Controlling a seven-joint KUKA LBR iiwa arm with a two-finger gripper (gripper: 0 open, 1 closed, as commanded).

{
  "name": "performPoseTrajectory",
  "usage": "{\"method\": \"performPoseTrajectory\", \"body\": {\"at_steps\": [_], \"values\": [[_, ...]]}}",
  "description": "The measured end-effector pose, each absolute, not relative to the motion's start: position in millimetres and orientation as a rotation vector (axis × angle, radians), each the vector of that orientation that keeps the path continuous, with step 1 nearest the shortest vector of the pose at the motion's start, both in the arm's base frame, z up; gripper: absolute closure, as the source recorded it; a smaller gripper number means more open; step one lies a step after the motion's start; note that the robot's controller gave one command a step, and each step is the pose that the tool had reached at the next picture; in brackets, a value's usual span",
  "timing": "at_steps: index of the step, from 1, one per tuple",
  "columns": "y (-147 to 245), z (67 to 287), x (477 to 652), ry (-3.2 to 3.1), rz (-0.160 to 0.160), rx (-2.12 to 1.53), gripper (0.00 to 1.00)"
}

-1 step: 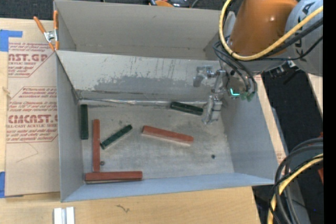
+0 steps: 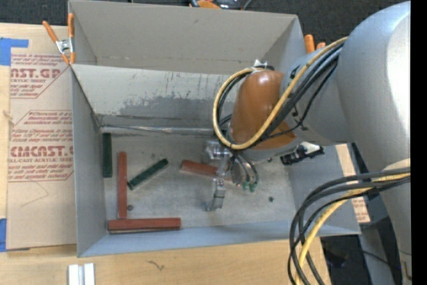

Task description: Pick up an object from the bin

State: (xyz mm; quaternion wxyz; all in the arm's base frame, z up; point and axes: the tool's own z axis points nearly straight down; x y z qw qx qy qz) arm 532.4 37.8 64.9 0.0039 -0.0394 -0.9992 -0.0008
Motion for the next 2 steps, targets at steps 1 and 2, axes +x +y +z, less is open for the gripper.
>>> {"method": "performPoseTrajectory", "body": {"at_steps": [1,2], "values": [[36,70,535.5,-3.140,-0.002,-0.126,1.00],[51,238,550.9,-3.144,-0.004,-0.226,1.00]]}}
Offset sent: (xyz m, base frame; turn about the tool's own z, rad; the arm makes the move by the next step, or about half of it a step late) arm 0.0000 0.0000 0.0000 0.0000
